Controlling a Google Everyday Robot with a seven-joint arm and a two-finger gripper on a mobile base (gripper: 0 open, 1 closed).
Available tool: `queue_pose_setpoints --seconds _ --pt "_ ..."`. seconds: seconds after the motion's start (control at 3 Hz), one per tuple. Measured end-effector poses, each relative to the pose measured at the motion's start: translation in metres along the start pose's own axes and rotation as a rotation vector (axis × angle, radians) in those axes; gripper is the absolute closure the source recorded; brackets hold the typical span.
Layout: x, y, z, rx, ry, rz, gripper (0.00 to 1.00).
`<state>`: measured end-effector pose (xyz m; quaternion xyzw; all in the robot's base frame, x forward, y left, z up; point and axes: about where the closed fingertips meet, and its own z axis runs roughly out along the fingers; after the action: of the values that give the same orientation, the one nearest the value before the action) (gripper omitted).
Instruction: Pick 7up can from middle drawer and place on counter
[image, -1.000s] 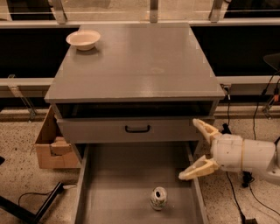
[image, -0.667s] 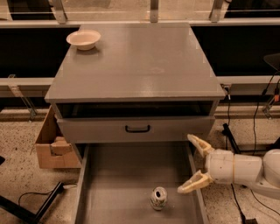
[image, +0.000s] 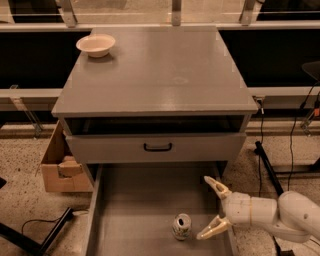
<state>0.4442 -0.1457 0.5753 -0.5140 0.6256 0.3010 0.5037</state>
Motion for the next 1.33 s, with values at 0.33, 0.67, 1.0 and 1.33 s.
queue_pose_setpoints --seconds 0.33,0.67,1.0,1.33 --pt "0.046 0.015 0.023 -0.021 0.023 0.015 0.00" --pt "0.091 0.027 0.047 -0.037 0.042 0.050 0.00" --pt "0.107 0.033 0.066 -0.045 0.036 0.065 0.00" --pt "0.119 0.040 0.092 -0.070 0.030 0.085 0.00"
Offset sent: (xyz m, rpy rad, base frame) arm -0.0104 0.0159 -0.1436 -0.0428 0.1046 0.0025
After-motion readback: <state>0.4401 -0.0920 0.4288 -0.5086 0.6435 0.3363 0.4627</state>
